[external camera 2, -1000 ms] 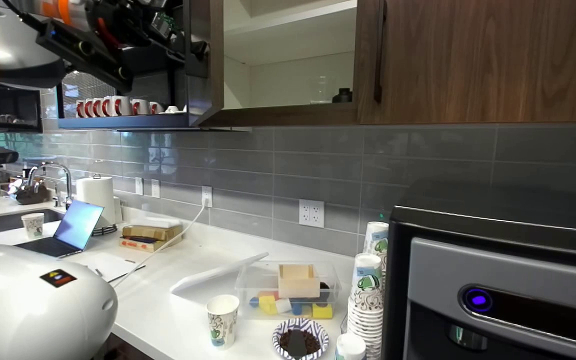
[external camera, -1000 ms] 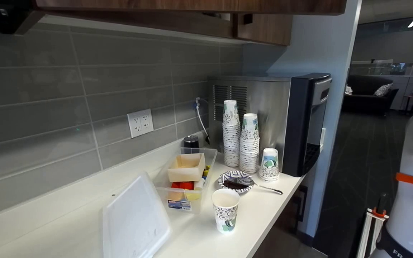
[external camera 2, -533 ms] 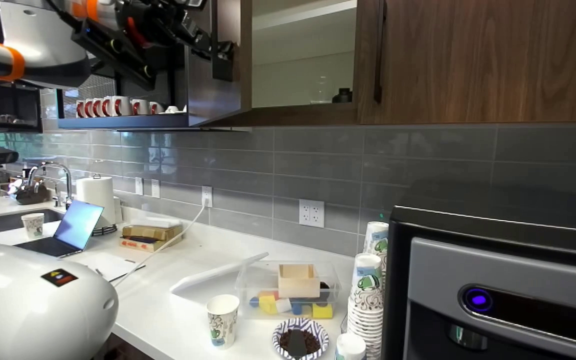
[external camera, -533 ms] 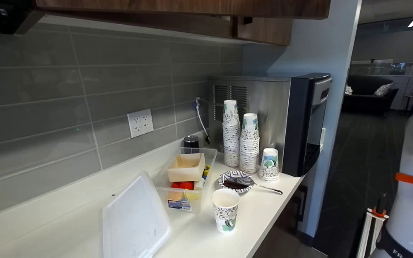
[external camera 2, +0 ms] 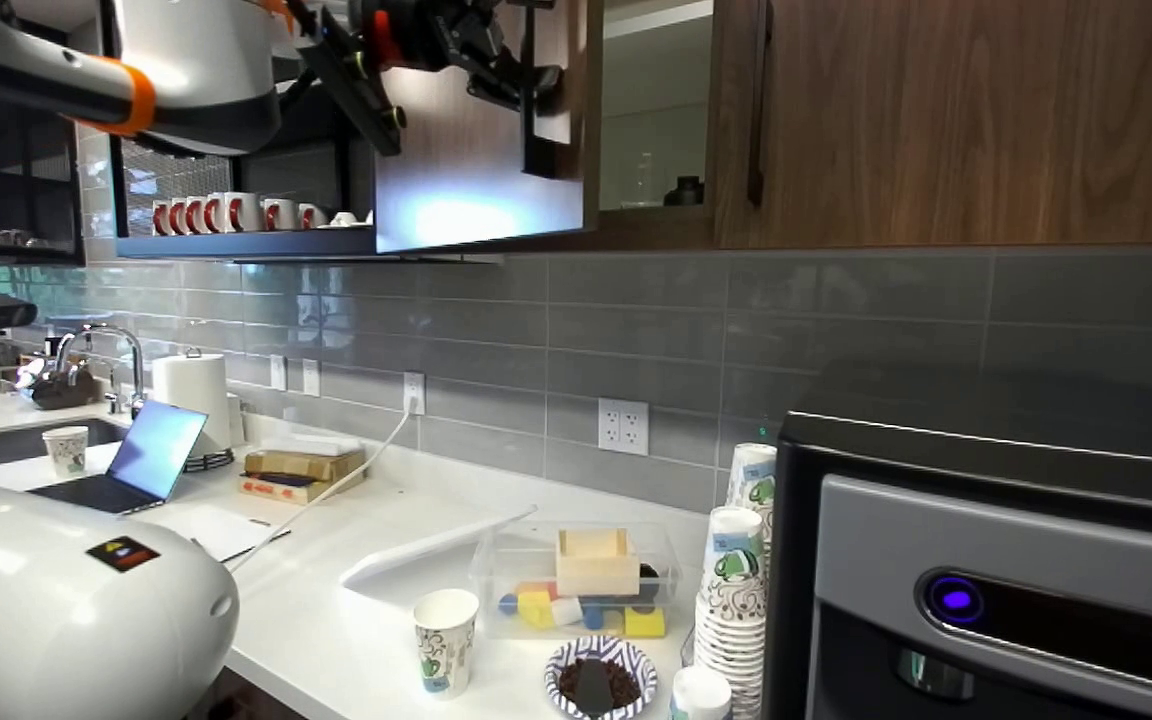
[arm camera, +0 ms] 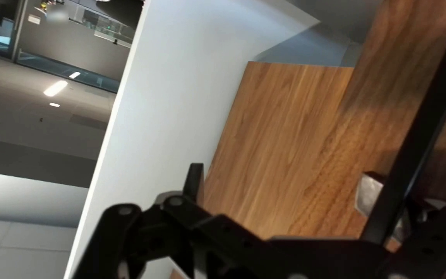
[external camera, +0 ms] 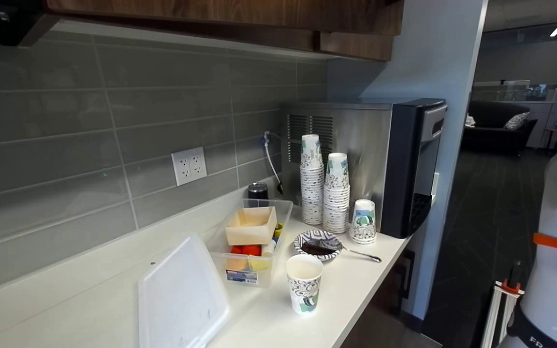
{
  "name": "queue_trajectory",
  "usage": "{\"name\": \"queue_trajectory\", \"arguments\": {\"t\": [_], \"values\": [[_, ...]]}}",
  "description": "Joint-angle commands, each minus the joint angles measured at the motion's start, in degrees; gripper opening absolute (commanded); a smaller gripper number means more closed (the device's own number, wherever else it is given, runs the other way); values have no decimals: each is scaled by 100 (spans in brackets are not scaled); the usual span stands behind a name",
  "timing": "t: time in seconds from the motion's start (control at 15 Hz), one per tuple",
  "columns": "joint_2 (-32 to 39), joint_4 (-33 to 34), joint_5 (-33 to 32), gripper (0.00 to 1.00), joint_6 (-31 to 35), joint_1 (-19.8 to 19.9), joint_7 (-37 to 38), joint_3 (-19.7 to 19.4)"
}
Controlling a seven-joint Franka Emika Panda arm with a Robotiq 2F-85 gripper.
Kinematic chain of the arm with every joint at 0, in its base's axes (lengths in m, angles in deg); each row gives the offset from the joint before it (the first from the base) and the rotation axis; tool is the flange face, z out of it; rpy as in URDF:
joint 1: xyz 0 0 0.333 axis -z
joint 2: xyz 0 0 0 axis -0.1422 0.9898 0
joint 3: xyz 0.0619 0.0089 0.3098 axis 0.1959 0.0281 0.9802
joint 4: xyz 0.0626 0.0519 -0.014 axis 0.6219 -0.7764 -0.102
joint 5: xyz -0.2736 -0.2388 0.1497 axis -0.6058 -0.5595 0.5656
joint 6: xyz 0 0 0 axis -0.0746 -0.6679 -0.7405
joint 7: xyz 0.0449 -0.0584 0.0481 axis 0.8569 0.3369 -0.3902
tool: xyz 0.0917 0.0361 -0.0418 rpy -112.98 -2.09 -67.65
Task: Partially open the cupboard's left door, then close it
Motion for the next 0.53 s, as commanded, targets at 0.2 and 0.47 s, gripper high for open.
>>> {"name": "queue_trajectory", "arguments": {"t": [0.2,0.47], "values": [[868,965,-224,100,1511,203,-425,-830],[1519,1460,-12,100,2317,333,-701,-1070]]}}
